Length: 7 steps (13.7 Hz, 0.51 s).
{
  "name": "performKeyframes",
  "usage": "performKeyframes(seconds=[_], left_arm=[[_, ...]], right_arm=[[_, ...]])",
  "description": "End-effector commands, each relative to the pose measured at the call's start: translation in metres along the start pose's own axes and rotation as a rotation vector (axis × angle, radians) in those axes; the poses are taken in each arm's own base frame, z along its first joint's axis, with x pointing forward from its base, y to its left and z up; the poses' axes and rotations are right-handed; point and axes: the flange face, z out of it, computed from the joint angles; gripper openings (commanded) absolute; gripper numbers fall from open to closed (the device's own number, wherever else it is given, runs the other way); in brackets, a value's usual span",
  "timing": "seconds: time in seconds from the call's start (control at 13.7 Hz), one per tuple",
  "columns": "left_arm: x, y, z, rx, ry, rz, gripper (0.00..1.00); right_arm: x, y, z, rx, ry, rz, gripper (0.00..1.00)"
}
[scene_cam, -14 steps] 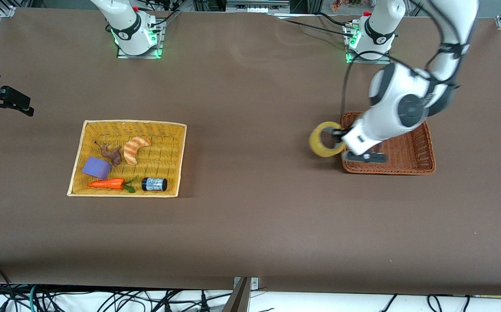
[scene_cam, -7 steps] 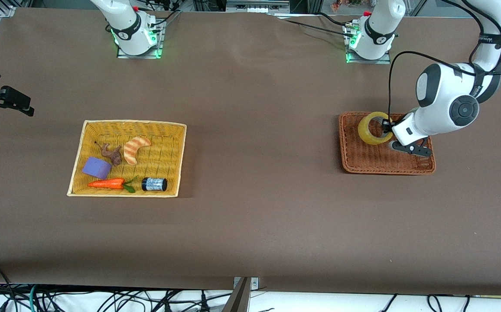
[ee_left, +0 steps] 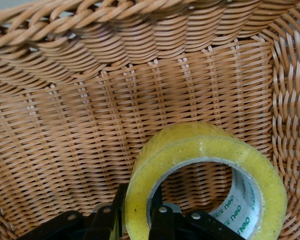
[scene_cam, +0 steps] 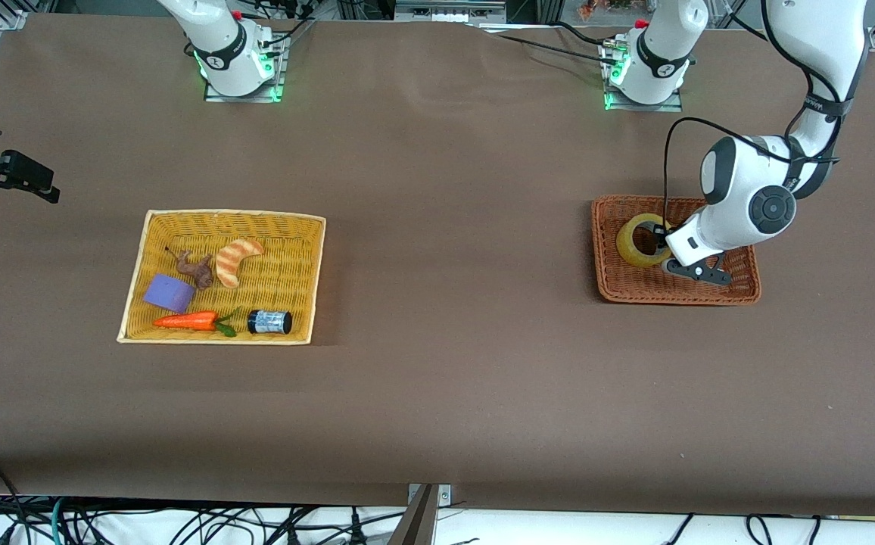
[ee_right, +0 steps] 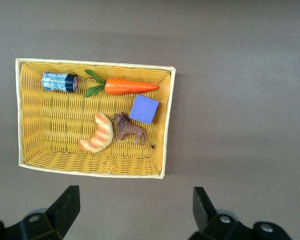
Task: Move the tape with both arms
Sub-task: 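Lower the tape roll into the basket and open the left gripper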
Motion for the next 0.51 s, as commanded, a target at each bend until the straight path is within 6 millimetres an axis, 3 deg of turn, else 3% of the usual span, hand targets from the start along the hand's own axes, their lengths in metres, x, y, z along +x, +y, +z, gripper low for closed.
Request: performKeyframes(seconds=[0.0, 0.22, 0.44], left_arm=[[-0.001, -0.009, -0.010, 0.011, 0.006, 0.007, 1.00], [0.000, -0.011, -0.015, 0.011, 0.015, -0.008, 1.00], [-0.017, -0.006, -0.065, 0.001, 0.022, -0.005, 1.00]], right_arm=[[0.002, 0.001, -0.005, 0.009, 0.010, -0.003, 1.00], [0.003, 0.001, -0.002, 0.010, 0.004, -0.003, 1.00], [0.003, 0.001, -0.002, 0.010, 0.004, -0.001, 1.00]])
